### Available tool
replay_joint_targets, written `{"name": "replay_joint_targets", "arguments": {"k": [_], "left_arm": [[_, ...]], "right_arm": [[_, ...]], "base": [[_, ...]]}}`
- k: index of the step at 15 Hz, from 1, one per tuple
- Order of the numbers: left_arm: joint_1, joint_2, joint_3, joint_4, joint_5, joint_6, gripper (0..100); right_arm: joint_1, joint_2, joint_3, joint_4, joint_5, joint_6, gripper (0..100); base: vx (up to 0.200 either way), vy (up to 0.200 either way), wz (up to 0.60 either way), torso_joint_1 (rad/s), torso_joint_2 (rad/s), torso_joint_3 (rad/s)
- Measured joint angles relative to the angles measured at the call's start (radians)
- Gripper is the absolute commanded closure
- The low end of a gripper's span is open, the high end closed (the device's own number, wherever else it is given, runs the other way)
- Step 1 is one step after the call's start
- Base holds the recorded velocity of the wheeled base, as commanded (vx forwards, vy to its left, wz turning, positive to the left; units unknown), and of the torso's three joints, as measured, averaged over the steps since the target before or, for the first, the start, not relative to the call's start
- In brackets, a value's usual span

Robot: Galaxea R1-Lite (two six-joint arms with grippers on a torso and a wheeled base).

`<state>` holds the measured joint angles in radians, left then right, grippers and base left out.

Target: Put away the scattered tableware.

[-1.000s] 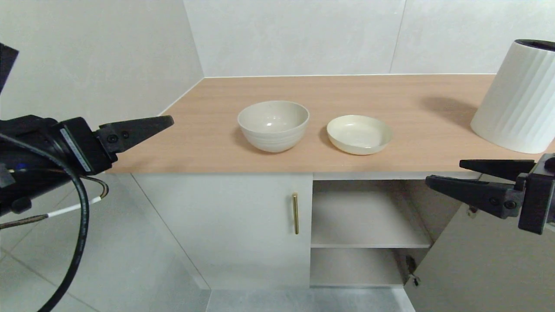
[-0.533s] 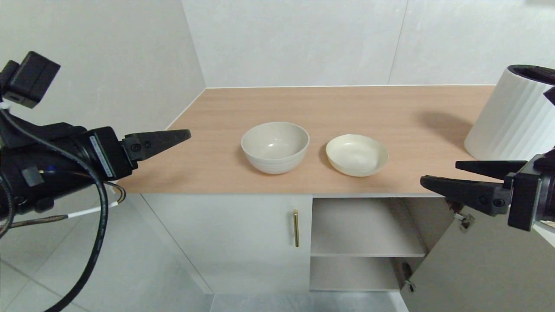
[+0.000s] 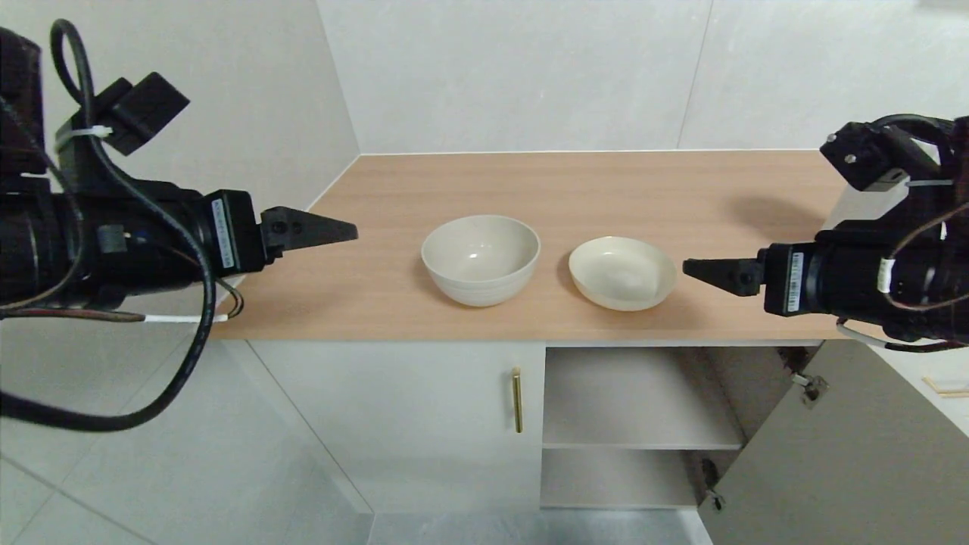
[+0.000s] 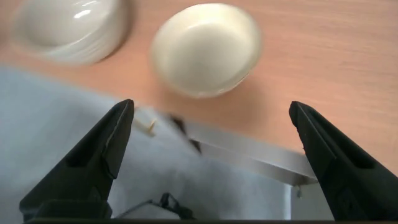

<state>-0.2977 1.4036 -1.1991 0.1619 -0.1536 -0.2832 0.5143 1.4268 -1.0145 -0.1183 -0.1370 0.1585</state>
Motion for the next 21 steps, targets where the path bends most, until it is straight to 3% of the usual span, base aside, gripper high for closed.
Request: {"name": "replay_joint_targets", "arguments": {"k": [2, 3, 6, 8, 11, 13, 18, 19, 21], "left_arm": [[-0.001, 0.058, -0.039, -0.032, 0.016, 0.000, 0], [-0.005, 0.087, -0.055, -0.044, 0.059, -0.003, 0], [-0.053, 0.186, -0.075, -0.086, 0.272, -0.030, 0], [-0.095, 0.249, -0.076, -0.208, 0.322, -0.035, 0], [-0.146, 0.347, -0.073, -0.314, 0.410, -0.036, 0], [-0.166, 0.400, -0.074, -0.384, 0.452, -0.034, 0], [-0.186, 0.460, -0.077, -0.390, 0.454, -0.036, 0], [-0.188, 0.468, -0.078, -0.390, 0.455, -0.037, 100], [-0.196, 0.477, -0.079, -0.390, 0.455, -0.036, 100]], "right_arm": [[-0.005, 0.058, -0.049, 0.003, -0.056, 0.015, 0], [-0.006, 0.087, -0.071, 0.003, -0.097, 0.029, 0], [-0.010, 0.161, -0.107, -0.003, -0.194, 0.109, 0], [-0.010, 0.182, -0.111, -0.016, -0.198, 0.114, 0], [-0.010, 0.200, -0.109, -0.022, -0.213, 0.116, 0], [-0.008, 0.205, -0.109, -0.023, -0.215, 0.116, 0], [-0.008, 0.206, -0.107, -0.023, -0.218, 0.116, 0], [-0.008, 0.206, -0.107, -0.023, -0.217, 0.116, 0], [-0.005, 0.204, -0.107, -0.023, -0.217, 0.116, 0]], "base": [[0.000, 0.000, 0.00, 0.000, 0.00, 0.000], [0.000, 0.000, 0.00, 0.000, 0.00, 0.000], [0.000, 0.000, 0.00, 0.000, 0.00, 0.000], [0.000, 0.000, 0.00, 0.000, 0.00, 0.000], [0.000, 0.000, 0.00, 0.000, 0.00, 0.000], [0.000, 0.000, 0.00, 0.000, 0.00, 0.000], [0.000, 0.000, 0.00, 0.000, 0.00, 0.000], [0.000, 0.000, 0.00, 0.000, 0.00, 0.000], [0.000, 0.000, 0.00, 0.000, 0.00, 0.000]]}}
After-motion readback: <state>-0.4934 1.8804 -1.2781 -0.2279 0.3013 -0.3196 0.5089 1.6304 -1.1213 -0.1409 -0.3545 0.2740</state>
